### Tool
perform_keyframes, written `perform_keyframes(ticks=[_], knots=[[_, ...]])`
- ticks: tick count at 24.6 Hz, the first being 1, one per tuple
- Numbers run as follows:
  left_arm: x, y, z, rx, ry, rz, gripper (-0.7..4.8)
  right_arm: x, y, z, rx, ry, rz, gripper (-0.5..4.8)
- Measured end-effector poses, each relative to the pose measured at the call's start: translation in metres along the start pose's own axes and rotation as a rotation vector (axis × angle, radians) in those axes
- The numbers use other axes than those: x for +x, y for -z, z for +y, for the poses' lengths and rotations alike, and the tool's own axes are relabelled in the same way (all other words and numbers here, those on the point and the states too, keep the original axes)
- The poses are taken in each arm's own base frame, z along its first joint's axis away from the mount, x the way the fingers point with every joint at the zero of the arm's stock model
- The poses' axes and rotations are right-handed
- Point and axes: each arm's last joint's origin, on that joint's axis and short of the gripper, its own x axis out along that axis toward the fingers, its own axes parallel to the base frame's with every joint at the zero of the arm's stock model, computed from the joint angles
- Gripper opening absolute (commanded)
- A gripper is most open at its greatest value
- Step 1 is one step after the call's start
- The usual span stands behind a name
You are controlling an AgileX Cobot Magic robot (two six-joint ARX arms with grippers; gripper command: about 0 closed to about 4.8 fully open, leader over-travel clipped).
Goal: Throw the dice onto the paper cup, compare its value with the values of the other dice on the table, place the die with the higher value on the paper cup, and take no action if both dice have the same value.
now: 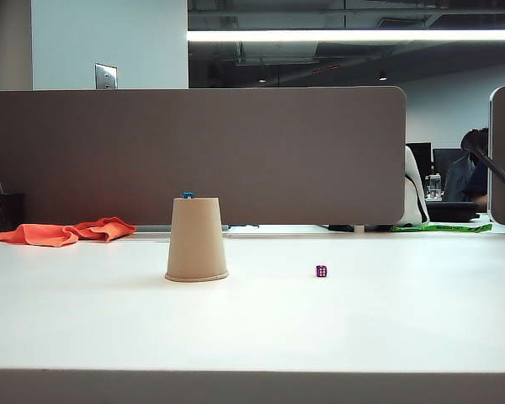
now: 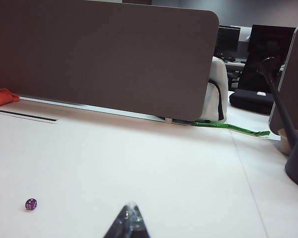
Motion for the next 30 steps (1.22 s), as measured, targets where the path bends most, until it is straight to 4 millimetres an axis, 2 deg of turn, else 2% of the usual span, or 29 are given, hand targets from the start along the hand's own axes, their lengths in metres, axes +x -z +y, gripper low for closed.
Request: perform_keyframes(ticks=[9, 17, 22, 30], knots=[[-0.0006, 0.0008, 0.0109, -0.023, -0.017, 0.001, -0.05, 0.0000, 0.0000, 0.0000, -0.002, 0.000, 0.000, -0.01], [-0.0006, 0.0008, 0.0107, -0.039, -0.014, 0.001, -0.05, 0.0000, 0.0000, -0.0001, -0.001, 0.003, 0.000, -0.01], [-0.0006, 0.0008, 0.0107, -0.039, -0.014, 0.001, -0.05, -0.0002, 0.0002, -0.0032, -0.001, 0.111, 0.008, -0.01], [-0.0006, 0.0008, 0.0107, -0.039, -0.014, 0.000, -0.05, -0.0002, 0.0003, -0.0036, 0.030, 0.123, 0.007, -0.01]])
